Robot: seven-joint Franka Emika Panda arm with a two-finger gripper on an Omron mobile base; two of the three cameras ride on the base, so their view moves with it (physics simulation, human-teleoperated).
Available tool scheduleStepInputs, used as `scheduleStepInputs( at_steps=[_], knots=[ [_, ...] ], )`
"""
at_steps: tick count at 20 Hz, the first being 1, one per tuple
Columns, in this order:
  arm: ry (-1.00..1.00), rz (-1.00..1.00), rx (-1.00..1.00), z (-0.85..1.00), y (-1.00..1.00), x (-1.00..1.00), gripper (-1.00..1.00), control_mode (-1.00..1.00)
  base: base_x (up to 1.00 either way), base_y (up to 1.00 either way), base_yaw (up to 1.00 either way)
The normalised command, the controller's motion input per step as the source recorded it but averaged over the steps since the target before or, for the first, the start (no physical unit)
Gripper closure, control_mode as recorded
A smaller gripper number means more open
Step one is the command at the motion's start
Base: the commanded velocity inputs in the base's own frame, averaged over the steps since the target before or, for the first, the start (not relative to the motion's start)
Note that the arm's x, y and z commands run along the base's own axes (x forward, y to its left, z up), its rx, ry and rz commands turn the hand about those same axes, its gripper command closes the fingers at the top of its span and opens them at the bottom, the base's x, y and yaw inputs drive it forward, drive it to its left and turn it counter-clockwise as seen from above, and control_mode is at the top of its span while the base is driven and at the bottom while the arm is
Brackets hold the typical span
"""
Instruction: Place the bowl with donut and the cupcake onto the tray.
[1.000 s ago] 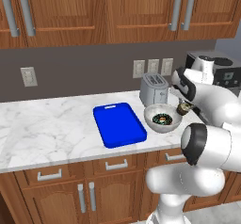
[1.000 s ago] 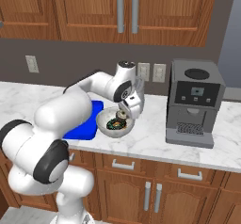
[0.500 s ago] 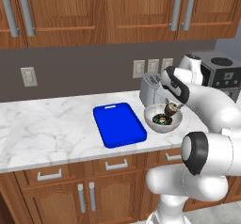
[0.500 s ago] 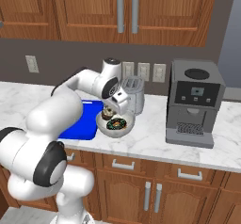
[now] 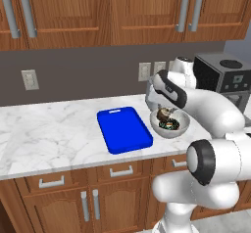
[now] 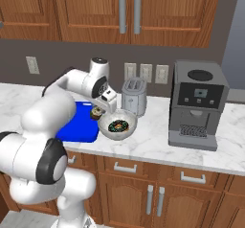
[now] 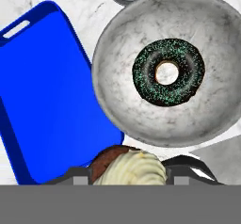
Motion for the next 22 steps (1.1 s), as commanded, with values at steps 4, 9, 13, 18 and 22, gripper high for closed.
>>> scheduleStepInputs(
  at_steps=[4, 9, 13, 18, 22],
  knots=[
    [0.0, 0.09, 0.0, 0.0, 0.49, 0.23, 1.0, -1.0, 0.0, 0.0, 0.0],
    [0.0, 0.04, 0.0, 0.0, 0.44, 0.33, 1.0, -1.0, 0.0, 0.0, 0.0],
    [0.0, 0.0, 0.0, 0.0, 0.4, 0.38, 1.0, -1.0, 0.0, 0.0, 0.0],
    [0.0, 0.0, 0.0, -0.06, 0.39, 0.45, 1.0, -1.0, 0.0, 0.0, 0.0],
    [0.02, 0.0, 0.0, -0.18, 0.38, 0.43, 1.0, -1.0, 0.0, 0.0, 0.0]
  ],
)
